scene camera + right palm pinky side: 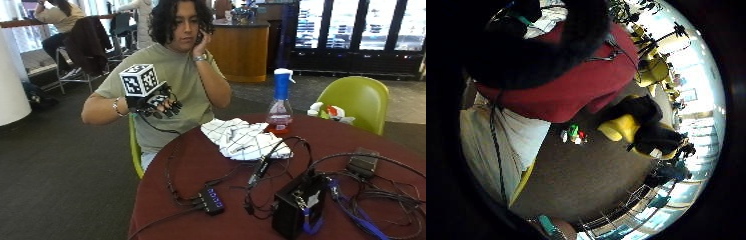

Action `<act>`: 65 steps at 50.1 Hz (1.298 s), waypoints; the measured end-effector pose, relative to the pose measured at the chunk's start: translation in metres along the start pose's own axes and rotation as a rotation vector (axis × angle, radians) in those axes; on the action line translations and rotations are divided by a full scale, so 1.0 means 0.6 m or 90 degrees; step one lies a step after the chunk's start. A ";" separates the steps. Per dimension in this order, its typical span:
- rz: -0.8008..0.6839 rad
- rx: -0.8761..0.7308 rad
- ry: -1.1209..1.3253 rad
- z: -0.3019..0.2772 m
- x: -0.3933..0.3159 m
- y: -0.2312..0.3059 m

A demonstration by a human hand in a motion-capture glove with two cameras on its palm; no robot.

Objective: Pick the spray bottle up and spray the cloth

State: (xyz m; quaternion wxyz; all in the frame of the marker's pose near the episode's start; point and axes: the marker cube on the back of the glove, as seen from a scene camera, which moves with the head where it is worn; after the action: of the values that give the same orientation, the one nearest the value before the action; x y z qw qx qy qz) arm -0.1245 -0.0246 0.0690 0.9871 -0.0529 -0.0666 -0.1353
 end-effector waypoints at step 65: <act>0.028 -0.003 -0.076 0.041 0.011 0.023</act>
State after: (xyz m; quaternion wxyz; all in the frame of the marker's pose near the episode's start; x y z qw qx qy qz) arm -0.1173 -0.0101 0.0929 0.9840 -0.0643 -0.1239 -0.1107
